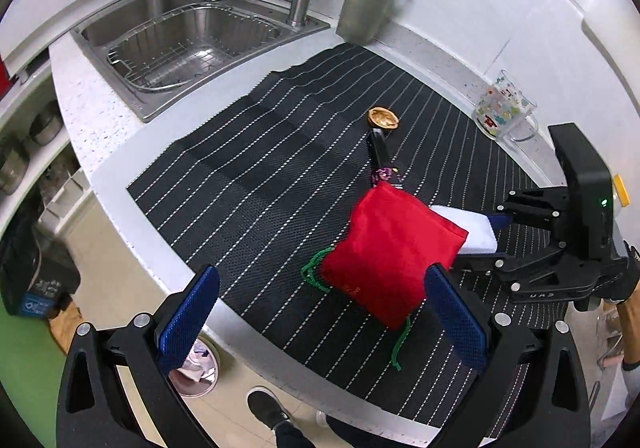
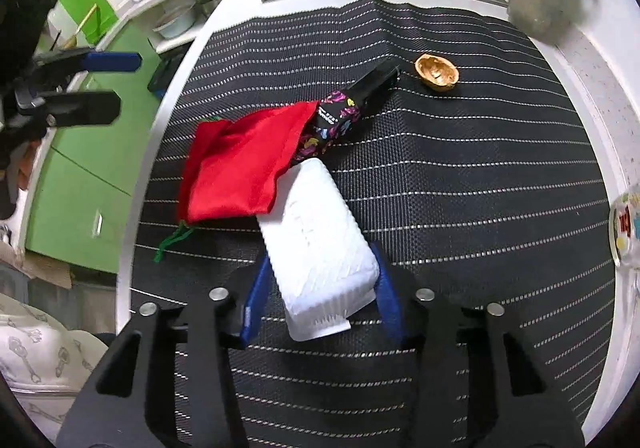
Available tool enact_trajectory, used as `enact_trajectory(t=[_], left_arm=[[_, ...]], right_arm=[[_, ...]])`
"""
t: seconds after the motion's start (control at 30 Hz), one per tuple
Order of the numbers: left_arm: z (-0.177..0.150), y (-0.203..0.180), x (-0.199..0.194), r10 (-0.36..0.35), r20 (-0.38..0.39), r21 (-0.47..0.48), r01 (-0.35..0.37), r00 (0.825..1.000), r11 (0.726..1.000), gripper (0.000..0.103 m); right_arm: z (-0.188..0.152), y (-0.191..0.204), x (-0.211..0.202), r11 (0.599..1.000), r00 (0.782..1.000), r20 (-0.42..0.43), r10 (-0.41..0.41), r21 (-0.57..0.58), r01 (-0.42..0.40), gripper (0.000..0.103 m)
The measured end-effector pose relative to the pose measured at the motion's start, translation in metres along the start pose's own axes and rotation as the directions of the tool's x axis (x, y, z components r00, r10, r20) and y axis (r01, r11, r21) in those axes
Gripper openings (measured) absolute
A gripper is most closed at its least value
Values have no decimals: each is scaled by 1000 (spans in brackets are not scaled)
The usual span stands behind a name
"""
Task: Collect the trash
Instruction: 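Grasp the red cloth bag with the left tool while the right tool grasps the white foam tray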
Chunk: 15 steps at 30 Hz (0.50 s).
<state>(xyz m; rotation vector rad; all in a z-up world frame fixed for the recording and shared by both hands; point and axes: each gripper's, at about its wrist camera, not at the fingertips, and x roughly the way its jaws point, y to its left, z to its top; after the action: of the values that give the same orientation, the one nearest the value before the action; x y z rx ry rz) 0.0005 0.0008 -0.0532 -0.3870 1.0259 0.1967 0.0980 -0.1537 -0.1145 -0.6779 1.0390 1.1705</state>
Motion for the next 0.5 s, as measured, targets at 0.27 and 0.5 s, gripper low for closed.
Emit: enact_trajectory(t=[0.27,0.5], left_arm=[[5,-18,1,-29,-4,60,29,1000,998,98],[6,-37,15,-44,-34,122,48,998,991,98]], right_arm=[[-10,0,-36,995,998,67,-15,100,8,39],[-21,-11,-58,973,991,111,-71,227,45,39]])
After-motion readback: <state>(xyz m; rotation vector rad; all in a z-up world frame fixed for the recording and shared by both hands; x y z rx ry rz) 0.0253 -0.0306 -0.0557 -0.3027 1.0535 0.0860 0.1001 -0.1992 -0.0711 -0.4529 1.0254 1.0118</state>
